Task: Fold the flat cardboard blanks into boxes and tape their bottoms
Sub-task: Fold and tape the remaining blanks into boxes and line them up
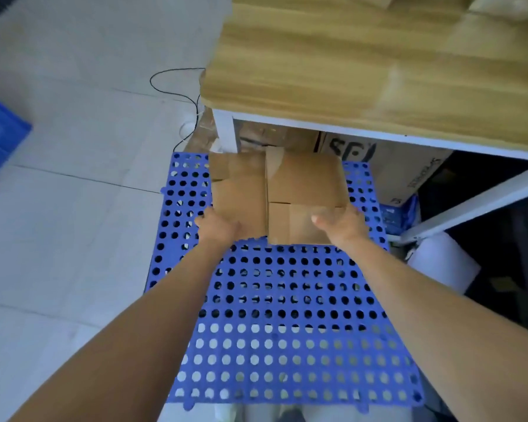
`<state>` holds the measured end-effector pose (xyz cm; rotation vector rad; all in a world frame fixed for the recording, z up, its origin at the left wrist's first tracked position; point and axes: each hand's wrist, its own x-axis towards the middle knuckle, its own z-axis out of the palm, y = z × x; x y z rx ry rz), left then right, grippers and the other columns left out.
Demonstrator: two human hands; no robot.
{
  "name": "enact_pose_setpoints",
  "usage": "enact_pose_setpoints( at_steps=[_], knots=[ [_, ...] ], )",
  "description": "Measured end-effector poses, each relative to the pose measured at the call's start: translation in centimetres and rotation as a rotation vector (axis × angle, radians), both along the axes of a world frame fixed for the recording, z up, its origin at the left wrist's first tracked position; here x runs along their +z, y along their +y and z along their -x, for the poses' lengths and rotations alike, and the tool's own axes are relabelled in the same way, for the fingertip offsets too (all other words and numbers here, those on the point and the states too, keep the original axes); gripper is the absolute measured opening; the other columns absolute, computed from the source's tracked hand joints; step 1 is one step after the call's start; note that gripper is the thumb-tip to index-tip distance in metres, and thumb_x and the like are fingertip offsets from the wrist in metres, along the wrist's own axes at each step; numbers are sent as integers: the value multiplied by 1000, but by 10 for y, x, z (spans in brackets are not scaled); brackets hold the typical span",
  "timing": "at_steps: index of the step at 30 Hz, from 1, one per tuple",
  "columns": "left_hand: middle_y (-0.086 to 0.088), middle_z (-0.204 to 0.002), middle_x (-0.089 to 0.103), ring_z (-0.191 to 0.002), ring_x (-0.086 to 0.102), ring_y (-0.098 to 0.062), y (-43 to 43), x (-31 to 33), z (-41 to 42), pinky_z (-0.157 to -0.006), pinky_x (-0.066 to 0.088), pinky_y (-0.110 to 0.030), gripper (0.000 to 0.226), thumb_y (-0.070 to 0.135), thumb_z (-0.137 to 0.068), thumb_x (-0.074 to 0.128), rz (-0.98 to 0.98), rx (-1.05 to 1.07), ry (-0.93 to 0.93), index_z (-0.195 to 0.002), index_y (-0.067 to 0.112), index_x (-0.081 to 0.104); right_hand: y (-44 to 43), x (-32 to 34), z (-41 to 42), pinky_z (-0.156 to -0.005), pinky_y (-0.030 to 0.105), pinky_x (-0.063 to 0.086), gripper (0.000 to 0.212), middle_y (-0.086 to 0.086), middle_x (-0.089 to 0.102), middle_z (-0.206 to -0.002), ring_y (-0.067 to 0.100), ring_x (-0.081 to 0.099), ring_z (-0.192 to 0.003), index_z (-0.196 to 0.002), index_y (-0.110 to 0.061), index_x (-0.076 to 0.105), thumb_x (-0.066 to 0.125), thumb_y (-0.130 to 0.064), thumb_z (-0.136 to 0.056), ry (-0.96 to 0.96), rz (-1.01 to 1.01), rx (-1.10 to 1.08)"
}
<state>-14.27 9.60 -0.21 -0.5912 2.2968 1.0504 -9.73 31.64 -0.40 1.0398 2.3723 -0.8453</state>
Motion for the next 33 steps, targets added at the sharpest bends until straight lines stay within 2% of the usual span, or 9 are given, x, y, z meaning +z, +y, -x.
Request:
enact_pose_setpoints(
  at_steps=[4,7,9,12,16,22,26,31,33],
  knots=[
    [-15,-117,51,-99,55,-34,-1,-22,9,-84,50,-43,43,22,-88,63,-59,187,-48,-122,3,45,9,-19,5,-103,52,39,100,19,30,-148,40,32,-135,-147,-10,18,67,-60,-75,-43,22,-202],
    [-6,-90,49,-83,49,-27,-1,-26,12,-79,41,-36,24,20,-89,65,-136,331,-65,-94,6,45,15,-28,4,-105,52,36,102,17,38,-145,38,34,-134,-146,-9,25,71,-61,-71,-68,91,-275],
    [-9,-104,54,-96,53,-30,3,-20,13,-81,42,-36,27,18,-89,66,-220,375,-81,-101,3,48,17,-26,4,-102,46,40,96,13,45,-142,36,41,-129,-143,-6,34,76,-54,-71,-22,218,-369],
    [-15,-128,55,-117,55,-34,12,1,10,-87,48,-40,36,9,-93,59,-357,412,-136,-125,-3,49,19,-12,6,-99,42,44,66,14,49,-139,33,48,-124,-139,-3,41,71,-27,-86,52,409,-557],
    [-19,-135,51,-121,52,-36,20,34,8,-95,47,-46,39,5,-95,53,-389,359,-170,-133,-4,44,23,27,1,-83,39,51,39,15,53,-131,29,54,-114,-127,-4,49,62,-6,-91,93,680,-750],
    [-22,-131,53,-114,56,-38,20,95,3,-94,49,-49,48,9,-92,60,-262,238,-180,-133,-4,41,32,98,-25,-77,38,50,37,15,53,-122,31,54,-116,-125,-3,49,60,2,-90,109,748,-785],
    [-20,-127,55,-112,57,-37,26,138,-5,-88,51,-44,44,7,-91,61,-222,99,-148,-129,-5,43,36,149,-45,-72,34,50,40,16,54,-128,29,55,-116,-130,-1,46,58,1,-92,151,751,-772],
    [-20,-122,57,-109,58,-37,34,193,-13,-90,51,-50,37,9,-89,64,-178,-137,-111,-118,-5,47,39,221,-82,-81,31,48,38,12,57,-117,25,58,-98,-132,-4,46,53,1,-95,288,770,-810],
    [-17,-119,57,-110,57,-35,41,220,-17,-91,51,-49,37,9,-88,65,-177,-217,-57,-116,-5,45,41,252,-102,-82,32,49,36,14,57,-118,26,58,-106,-130,-4,48,54,0,-95,362,754,-841]
  ],
)
